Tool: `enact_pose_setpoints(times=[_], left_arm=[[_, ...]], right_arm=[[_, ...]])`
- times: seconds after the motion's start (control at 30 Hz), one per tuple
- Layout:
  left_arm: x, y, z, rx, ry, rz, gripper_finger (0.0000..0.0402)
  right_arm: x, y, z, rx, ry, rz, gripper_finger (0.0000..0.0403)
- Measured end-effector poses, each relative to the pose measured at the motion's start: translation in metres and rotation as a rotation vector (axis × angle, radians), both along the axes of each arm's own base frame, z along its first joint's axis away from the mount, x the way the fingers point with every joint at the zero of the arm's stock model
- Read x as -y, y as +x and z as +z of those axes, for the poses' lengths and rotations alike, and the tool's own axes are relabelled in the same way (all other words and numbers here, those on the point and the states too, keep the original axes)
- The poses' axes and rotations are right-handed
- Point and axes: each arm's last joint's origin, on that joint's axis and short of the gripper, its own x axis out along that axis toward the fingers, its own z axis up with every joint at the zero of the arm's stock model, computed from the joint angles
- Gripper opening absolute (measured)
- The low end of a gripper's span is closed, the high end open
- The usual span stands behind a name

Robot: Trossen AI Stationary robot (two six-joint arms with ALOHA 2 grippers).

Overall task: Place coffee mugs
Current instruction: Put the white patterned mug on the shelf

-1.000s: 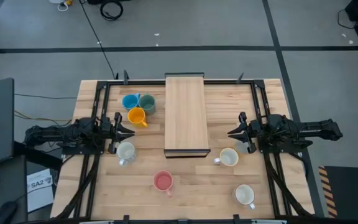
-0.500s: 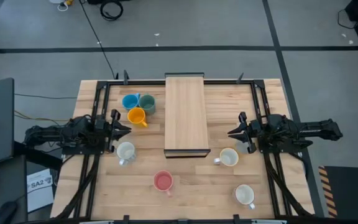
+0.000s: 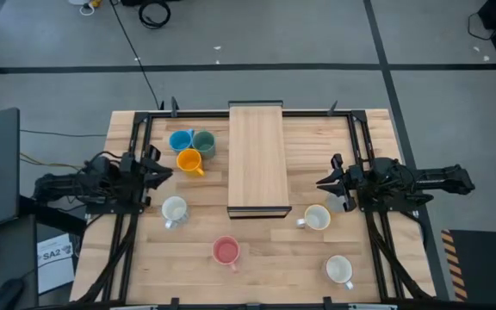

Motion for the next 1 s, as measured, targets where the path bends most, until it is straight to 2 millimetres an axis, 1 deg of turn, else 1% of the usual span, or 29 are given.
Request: enact_pose_setpoints(times=[0.1, 0.3, 0.4, 0.47, 0.57, 0.73, 0.9, 1.0], left_arm=[[0.000, -0.002, 0.014, -0.062, -0.031, 0.002, 0.0050], [-0.001, -0.001, 0.038, -0.272, -0.046, 0.007, 0.0046], [-0.001, 0.001, 0.051, -0.366, -0.119, 0.025, 0.0047], [-0.002, 0.001, 0.059, -0.417, -0.171, 0.049, 0.0054], [-0.003, 0.003, 0.069, -0.497, -0.236, 0.086, 0.0076], [-0.004, 0.007, 0.078, -0.630, -0.313, 0.144, 0.0134], [-0.005, 0.011, 0.080, -0.777, -0.401, 0.188, 0.0196], [-0.004, 0.014, 0.078, -0.890, -0.456, 0.203, 0.0220]], right_arm=[[0.000, 0.000, 0.000, 0.000, 0.000, 0.000, 0.0061], [0.000, 0.000, 0.000, 0.000, 0.000, 0.000, 0.0061], [0.000, 0.000, 0.000, 0.000, 0.000, 0.000, 0.0061], [0.000, 0.000, 0.000, 0.000, 0.000, 0.000, 0.0061], [0.000, 0.000, 0.000, 0.000, 0.000, 0.000, 0.0061], [0.000, 0.000, 0.000, 0.000, 0.000, 0.000, 0.0061], [0.000, 0.000, 0.000, 0.003, 0.000, 0.000, 0.0061], [0.000, 0.000, 0.000, 0.003, 0.000, 0.000, 0.0061]])
